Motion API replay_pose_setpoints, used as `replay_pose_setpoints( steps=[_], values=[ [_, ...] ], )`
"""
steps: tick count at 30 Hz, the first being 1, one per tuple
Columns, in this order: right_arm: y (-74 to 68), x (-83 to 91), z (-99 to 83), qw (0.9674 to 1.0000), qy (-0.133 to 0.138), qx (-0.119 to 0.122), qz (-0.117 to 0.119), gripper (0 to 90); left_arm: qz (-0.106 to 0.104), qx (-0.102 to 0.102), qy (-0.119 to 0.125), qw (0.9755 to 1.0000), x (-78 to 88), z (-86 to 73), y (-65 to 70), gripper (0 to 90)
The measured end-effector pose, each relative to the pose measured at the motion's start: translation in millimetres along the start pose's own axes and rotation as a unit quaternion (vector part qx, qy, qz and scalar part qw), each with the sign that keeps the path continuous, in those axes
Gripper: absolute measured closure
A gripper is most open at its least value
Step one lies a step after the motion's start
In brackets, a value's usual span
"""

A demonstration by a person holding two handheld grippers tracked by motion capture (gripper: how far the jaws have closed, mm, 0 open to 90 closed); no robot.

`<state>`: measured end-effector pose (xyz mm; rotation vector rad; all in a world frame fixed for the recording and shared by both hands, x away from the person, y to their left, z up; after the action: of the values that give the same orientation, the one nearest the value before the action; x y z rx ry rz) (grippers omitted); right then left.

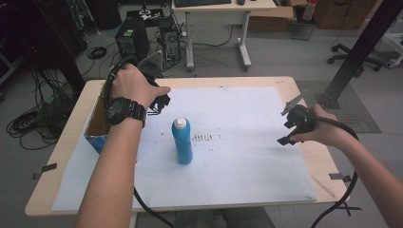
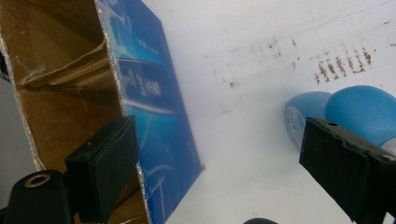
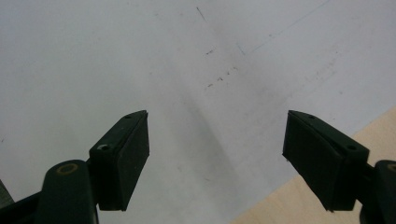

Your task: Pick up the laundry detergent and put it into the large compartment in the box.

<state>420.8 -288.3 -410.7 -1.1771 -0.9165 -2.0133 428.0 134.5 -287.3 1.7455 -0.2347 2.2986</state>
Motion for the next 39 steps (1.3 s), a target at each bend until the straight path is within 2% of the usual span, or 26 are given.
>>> replay_pose_setpoints(
  steps=[11,18,30,39],
  values=[
    [-1.4,-1.3,-3.4,0.9999,-0.014,0.005,-0.002,22.3,0.007,-0.003,0.01,0.9999,3.5,1.9,2.9,10.5],
    [-2.3,-3.7,-5.2,0.9998,-0.021,0.006,-0.001,21.9,0.001,-0.002,0.014,0.9999,4.4,3.9,6.8,10.7],
    [-3.1,-3.4,-4.8,0.9998,-0.018,0.005,0.001,21.9,-0.005,0.024,0.014,0.9996,8.6,5.0,14.9,9.3],
    [-5.5,-1.9,-4.4,0.9999,-0.014,0.009,0.001,21.9,-0.01,0.042,0.017,0.9989,17.3,6.9,32.5,7.9]
  ],
)
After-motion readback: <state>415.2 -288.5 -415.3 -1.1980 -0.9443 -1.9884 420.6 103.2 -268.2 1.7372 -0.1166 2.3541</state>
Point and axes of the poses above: each handheld gripper's, and its own axes: x roughly backward along the jaws, z roughly out of its top, y roughly to its right, the point moved 8 cm from there along -x, roughly forward along the jaws, and after that the axes turned 13 degrees about -z, right-handed, at the moved point
